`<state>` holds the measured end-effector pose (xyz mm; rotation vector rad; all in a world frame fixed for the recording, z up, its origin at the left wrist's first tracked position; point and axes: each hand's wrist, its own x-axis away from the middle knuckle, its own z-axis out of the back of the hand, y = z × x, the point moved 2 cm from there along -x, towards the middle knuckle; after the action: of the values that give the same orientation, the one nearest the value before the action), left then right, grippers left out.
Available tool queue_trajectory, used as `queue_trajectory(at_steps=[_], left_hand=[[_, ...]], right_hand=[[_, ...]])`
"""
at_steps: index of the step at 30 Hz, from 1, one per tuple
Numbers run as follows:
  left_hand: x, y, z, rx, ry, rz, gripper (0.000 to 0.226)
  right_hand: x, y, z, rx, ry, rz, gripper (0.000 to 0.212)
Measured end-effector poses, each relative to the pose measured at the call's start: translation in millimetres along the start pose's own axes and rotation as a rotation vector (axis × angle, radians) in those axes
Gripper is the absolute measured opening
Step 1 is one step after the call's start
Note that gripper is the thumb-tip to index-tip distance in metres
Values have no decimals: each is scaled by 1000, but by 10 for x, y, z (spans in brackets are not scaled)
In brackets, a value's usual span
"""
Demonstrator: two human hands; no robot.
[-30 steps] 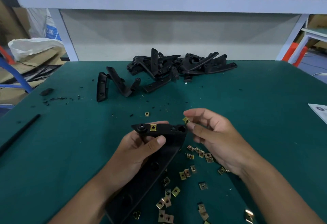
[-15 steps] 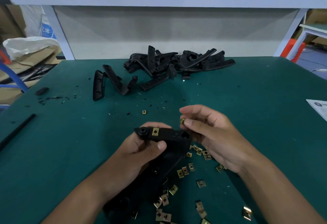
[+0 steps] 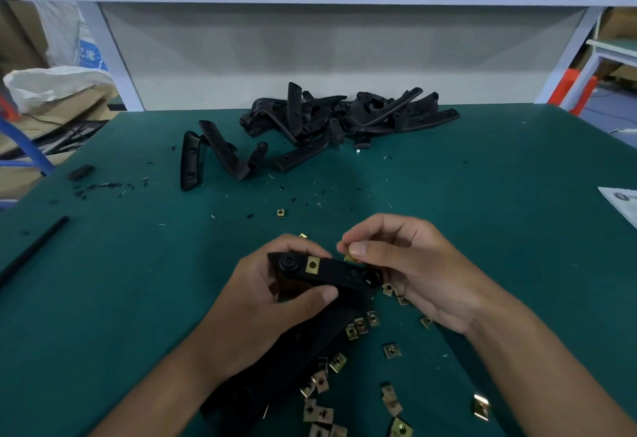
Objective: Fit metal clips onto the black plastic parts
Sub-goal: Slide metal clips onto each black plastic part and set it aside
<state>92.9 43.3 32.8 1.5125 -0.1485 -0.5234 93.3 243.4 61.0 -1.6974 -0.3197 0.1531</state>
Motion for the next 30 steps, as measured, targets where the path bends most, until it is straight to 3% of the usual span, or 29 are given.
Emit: queue_trajectory(at_steps=[21, 30], left_hand=[[-7, -9, 42, -38, 51, -50, 25], [-17, -32, 56, 31, 155, -68, 26]], right_hand=[[-14, 49, 0, 82, 41, 10, 14], [-25, 71, 2, 199, -25, 122, 35]])
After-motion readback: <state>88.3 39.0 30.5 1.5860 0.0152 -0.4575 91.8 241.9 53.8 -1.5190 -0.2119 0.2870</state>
